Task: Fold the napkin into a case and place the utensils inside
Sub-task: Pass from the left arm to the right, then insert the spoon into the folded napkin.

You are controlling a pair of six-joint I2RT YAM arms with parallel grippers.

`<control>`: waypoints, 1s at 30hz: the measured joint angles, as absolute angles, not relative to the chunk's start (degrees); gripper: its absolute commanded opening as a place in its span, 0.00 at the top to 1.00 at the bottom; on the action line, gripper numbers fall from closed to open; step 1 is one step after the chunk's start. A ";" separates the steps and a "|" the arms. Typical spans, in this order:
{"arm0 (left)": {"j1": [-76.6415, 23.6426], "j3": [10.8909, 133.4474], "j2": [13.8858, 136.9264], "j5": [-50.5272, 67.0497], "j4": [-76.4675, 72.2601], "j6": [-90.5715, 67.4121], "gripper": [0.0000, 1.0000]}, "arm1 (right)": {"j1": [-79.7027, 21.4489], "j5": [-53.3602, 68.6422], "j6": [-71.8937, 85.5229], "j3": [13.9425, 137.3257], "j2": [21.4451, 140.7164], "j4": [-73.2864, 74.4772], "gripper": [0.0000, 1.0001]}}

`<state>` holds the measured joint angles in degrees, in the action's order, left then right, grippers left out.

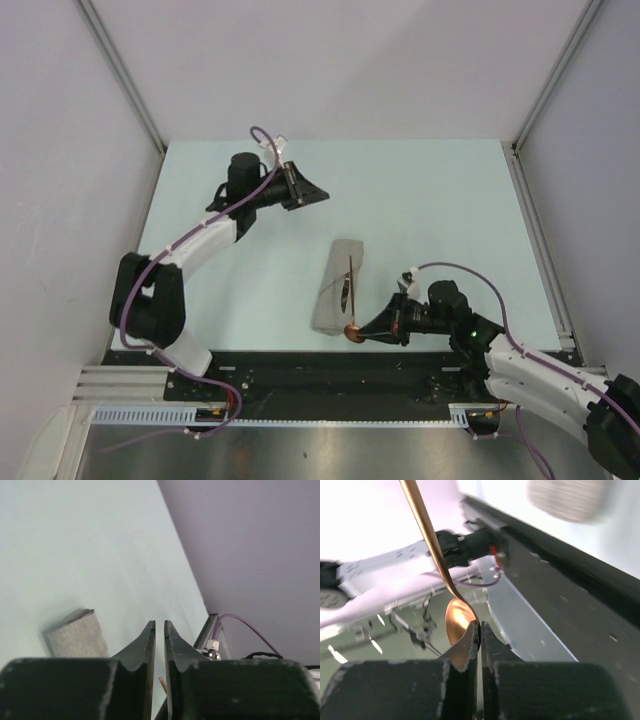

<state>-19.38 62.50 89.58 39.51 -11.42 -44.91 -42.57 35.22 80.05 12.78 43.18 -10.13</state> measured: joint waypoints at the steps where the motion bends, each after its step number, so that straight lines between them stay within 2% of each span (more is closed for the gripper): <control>1: -20.01 64.20 91.72 39.20 -10.66 -44.38 0.92 | -43.09 34.00 81.89 11.07 41.85 -8.73 1.00; 6: -24.80 68.66 102.89 38.41 -5.93 -41.47 0.99 | -47.75 28.16 88.64 7.55 41.25 -2.87 1.00; 11: -27.66 68.93 110.00 36.73 -1.10 -39.11 1.00 | -51.99 24.60 92.84 7.55 47.97 -5.21 1.00; 21: -27.90 71.79 113.60 34.44 1.04 -37.12 1.00 | -56.84 21.65 96.68 8.32 61.12 -16.19 1.00; 24: -27.90 71.81 113.82 34.04 1.87 -36.80 1.00 | -57.49 19.90 96.38 9.87 59.96 -13.89 1.00; 30: -27.90 71.79 115.02 33.17 3.14 -35.94 1.00 | -57.98 14.31 95.09 12.36 46.44 -2.37 1.00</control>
